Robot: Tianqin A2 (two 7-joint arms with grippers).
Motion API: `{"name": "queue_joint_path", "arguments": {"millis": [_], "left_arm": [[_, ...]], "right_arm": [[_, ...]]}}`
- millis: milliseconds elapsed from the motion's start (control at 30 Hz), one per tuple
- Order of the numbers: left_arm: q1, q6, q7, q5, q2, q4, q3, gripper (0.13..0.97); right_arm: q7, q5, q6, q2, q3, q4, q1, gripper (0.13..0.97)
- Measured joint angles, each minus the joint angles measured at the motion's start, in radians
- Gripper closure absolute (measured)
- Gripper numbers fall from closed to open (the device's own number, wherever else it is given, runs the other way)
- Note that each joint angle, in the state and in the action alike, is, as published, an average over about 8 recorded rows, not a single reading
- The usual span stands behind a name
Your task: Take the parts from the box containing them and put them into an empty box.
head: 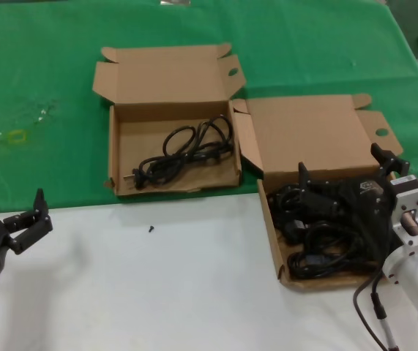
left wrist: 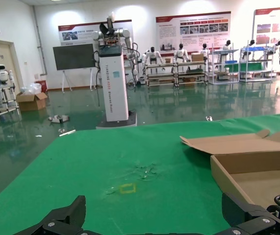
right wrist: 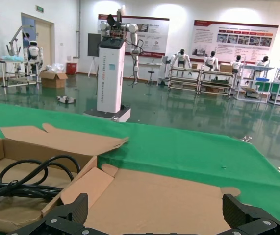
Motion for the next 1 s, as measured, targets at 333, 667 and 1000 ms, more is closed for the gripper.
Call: {"name": "queue_joint_path", "arguments": {"millis": [333, 667, 1000], "left_arm": [[0.0, 0.0, 0.0, 0.0, 0.0, 0.0, 0.0, 0.132], [0.0, 0.0, 0.0, 0.0, 0.0, 0.0, 0.0, 0.132], [0.0, 0.0, 0.0, 0.0, 0.0, 0.0, 0.0, 0.132]], "right_arm": [[0.0, 0.0, 0.0, 0.0, 0.0, 0.0, 0.0, 0.129], [0.0, 0.0, 0.0, 0.0, 0.0, 0.0, 0.0, 0.129], [0.0, 0.0, 0.0, 0.0, 0.0, 0.0, 0.0, 0.129]]}}
